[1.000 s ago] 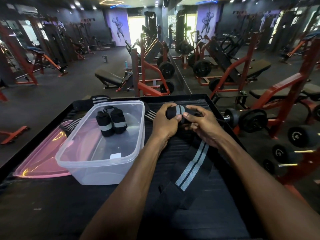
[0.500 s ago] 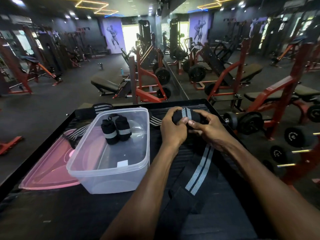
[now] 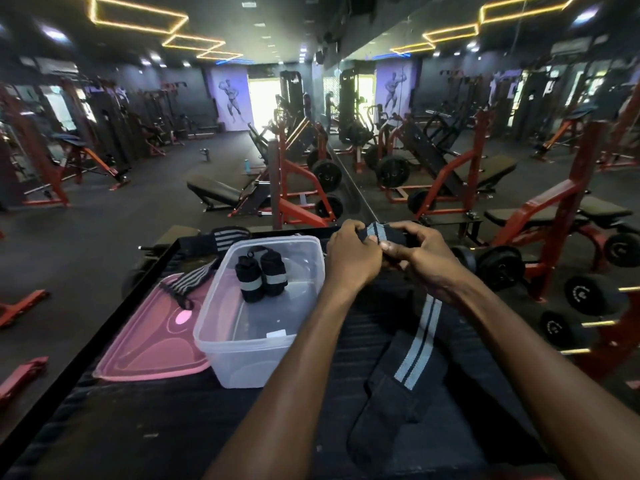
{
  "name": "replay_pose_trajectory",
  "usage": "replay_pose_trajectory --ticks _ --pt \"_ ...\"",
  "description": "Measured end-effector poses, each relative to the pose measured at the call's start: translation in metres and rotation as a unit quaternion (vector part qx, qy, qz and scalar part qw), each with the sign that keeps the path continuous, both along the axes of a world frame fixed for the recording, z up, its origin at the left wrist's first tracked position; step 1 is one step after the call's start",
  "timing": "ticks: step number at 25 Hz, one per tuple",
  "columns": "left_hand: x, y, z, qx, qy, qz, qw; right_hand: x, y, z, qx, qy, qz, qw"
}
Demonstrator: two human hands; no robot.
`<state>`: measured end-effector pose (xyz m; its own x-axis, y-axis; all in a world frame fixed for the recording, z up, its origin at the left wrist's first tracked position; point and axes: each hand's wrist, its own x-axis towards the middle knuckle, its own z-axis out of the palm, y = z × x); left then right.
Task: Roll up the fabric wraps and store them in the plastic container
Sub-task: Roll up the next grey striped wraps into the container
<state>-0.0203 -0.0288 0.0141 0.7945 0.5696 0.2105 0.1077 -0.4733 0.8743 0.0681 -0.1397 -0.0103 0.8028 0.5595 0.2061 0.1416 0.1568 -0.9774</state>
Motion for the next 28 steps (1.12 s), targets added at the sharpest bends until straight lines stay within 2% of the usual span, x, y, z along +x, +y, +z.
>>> replay_pose_trajectory --ticks 5,11,15,20,28 --pt "-0.045 0.048 0.023 0.122 0.037 -0.013 0.992 -0.033 0.031 0.028 -0.069 -0.099 0.001 0.993" --pt "-0.095 0.118 0.03 0.238 0.092 0.059 0.965 -0.068 0.089 0.05 -0.176 -0.105 0.072 0.976" --pt "-0.105 0.151 0.018 0.311 0.146 0.055 0.938 -0.085 0.124 0.046 -0.246 -0.173 0.069 0.951" --pt "-0.112 0.165 0.004 0.356 0.185 0.055 0.914 -0.098 0.158 0.024 -0.326 -0.243 0.016 0.913" --pt "-0.104 0.171 -0.007 0.338 0.152 0.053 0.927 -0.097 0.164 0.022 -0.316 -0.234 -0.002 0.919"
